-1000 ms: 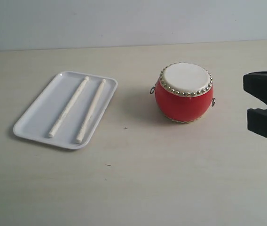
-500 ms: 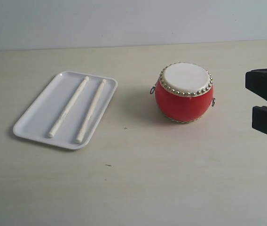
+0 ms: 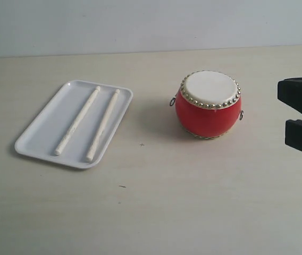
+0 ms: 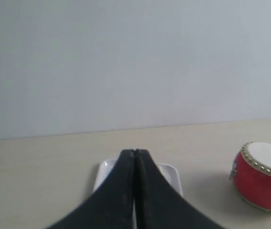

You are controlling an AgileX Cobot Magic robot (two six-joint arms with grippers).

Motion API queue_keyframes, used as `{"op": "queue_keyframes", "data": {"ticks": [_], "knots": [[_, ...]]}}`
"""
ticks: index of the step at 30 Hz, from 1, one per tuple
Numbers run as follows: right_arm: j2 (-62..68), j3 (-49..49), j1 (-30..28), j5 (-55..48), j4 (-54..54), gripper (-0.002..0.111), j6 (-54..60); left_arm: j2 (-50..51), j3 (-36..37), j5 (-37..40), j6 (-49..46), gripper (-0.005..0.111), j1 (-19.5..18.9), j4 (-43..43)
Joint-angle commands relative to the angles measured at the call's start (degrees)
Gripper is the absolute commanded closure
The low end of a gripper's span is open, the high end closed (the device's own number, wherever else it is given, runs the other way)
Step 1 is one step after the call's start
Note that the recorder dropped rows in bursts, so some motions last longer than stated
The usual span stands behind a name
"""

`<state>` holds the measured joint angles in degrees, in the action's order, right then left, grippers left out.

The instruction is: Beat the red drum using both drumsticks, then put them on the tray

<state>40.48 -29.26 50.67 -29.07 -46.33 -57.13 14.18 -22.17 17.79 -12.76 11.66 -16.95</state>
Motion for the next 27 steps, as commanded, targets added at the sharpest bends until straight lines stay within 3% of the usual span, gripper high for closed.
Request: {"op": "queue_keyframes", "data": {"ticks": [1,11,19,27], "knots": [[-0.24,0.34,0.00,0.48,-0.13,0.108,0.08,-5.27,6.00,-4.94,-0.47,0.107,-3.18,0.63],[-0.24,0.34,0.00,0.48,-0.13,0.108,0.08,-11.57,22.17,-17.79,-0.47,0.107,-6.06,-1.75],[-0.24,0.34,0.00,0.48,-0.13,0.108,0.08,-11.58,22.17,-16.88,-0.47,0.107,-6.06,-1.51],[-0.24,0.34,0.00,0.48,-0.13,0.108,0.08,-11.58,22.17,-16.49,0.18,0.107,-6.06,-9.22]]}}
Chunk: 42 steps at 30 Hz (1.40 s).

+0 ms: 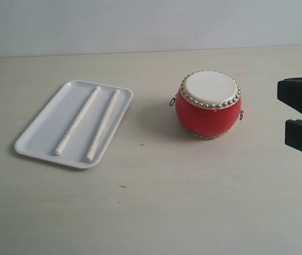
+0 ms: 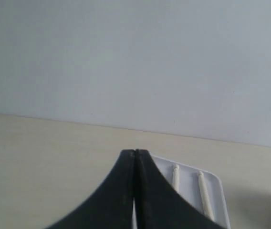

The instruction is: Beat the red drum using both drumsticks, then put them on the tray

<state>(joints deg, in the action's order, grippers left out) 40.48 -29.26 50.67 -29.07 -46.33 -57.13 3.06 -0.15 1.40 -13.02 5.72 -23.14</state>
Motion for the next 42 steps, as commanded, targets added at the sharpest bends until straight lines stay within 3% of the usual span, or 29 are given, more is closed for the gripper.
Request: {"op": "queue_keyframes", "data": {"ticks": [1,7,12,42], "knots": [[-0.24,0.34,0.00,0.48,-0.13,0.108,0.08,-0.46,0.15,0.30,1.29,0.107,-0.12,-1.72],[-0.24,0.34,0.00,0.48,-0.13,0.108,0.08,-0.46,0.15,2.67,21.83,0.107,-0.12,19.40],[-0.24,0.34,0.00,0.48,-0.13,0.108,0.08,-0.46,0.15,2.93,21.97,0.107,-0.12,24.14],[-4.69,0.34,-0.12,1.42,-0.13,0.108,0.08,-0.46,0.15,2.93,21.85,0.107,-0.12,24.53]]}}
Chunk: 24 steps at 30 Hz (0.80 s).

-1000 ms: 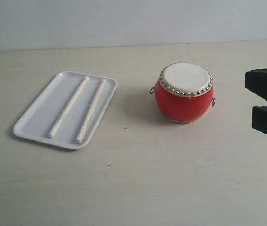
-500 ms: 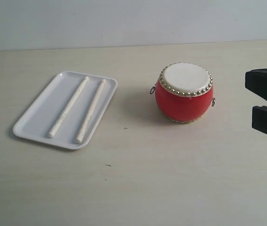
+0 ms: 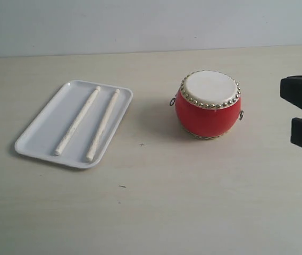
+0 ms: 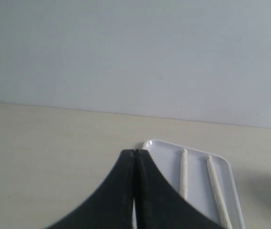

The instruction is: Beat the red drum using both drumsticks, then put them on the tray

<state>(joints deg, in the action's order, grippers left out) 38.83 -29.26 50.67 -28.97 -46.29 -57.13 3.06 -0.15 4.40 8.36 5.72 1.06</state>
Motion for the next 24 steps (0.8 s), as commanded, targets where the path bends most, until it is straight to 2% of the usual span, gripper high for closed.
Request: {"op": "queue_keyframes", "data": {"ticks": [1,4,7,16,20,24], "knots": [[-3.60,0.34,-0.40,1.32,-0.17,0.108,0.08,-0.46,0.15,-0.07,0.47,0.107,-0.12,0.34],[-4.73,0.34,-2.97,2.42,0.27,0.108,0.08,-0.46,0.15,-0.07,0.47,0.107,-0.12,0.34],[-6.50,0.34,-8.04,1.97,0.50,0.108,0.08,-0.46,0.15,-0.07,0.47,0.107,-0.12,0.34],[-18.59,1.46,-30.76,3.35,2.41,0.108,-0.03,-0.46,0.15,-0.07,0.47,0.107,-0.12,0.34],[-25.71,10.84,-41.91,14.88,5.48,0.108,-0.03,-0.46,0.15,-0.07,0.47,0.107,-0.12,0.34],[-30.68,20.59,-47.74,27.73,5.75,0.108,-0.03,-0.46,0.15,-0.07,0.47,0.107,-0.12,0.34]]}}
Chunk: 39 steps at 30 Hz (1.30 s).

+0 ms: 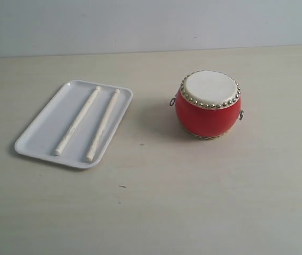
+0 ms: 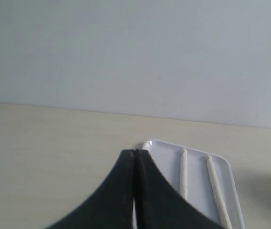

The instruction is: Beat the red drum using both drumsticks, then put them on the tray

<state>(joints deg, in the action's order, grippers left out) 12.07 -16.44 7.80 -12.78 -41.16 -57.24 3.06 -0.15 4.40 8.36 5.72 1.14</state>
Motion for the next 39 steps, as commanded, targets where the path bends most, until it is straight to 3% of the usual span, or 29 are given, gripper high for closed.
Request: {"op": "queue_keyframes", "data": {"ticks": [1,6,20,24,31,39], "knots": [[-4.43,9.63,-5.60,14.16,0.61,0.108,0.08,-0.46,0.15,-0.07,0.47,0.107,-0.12,0.26],[-6.22,16.22,-6.14,18.74,0.77,0.108,-0.51,-0.46,0.15,-0.07,0.47,0.107,-0.12,0.26],[-11.99,16.44,-6.14,15.55,1.20,0.108,-2.88,-0.46,0.15,-0.07,0.47,0.107,-0.12,0.26],[-11.99,16.44,-6.14,15.87,8.01,0.108,6.43,-0.46,0.15,-0.07,0.47,0.107,-0.12,0.26],[-11.99,16.44,-6.14,11.93,35.41,0.108,42.49,-0.46,0.15,-0.07,0.47,0.107,-0.12,0.26],[-12.07,16.44,-6.14,9.39,36.31,0.108,43.84,-0.46,0.15,-0.07,0.47,0.107,-0.12,0.26]]}}
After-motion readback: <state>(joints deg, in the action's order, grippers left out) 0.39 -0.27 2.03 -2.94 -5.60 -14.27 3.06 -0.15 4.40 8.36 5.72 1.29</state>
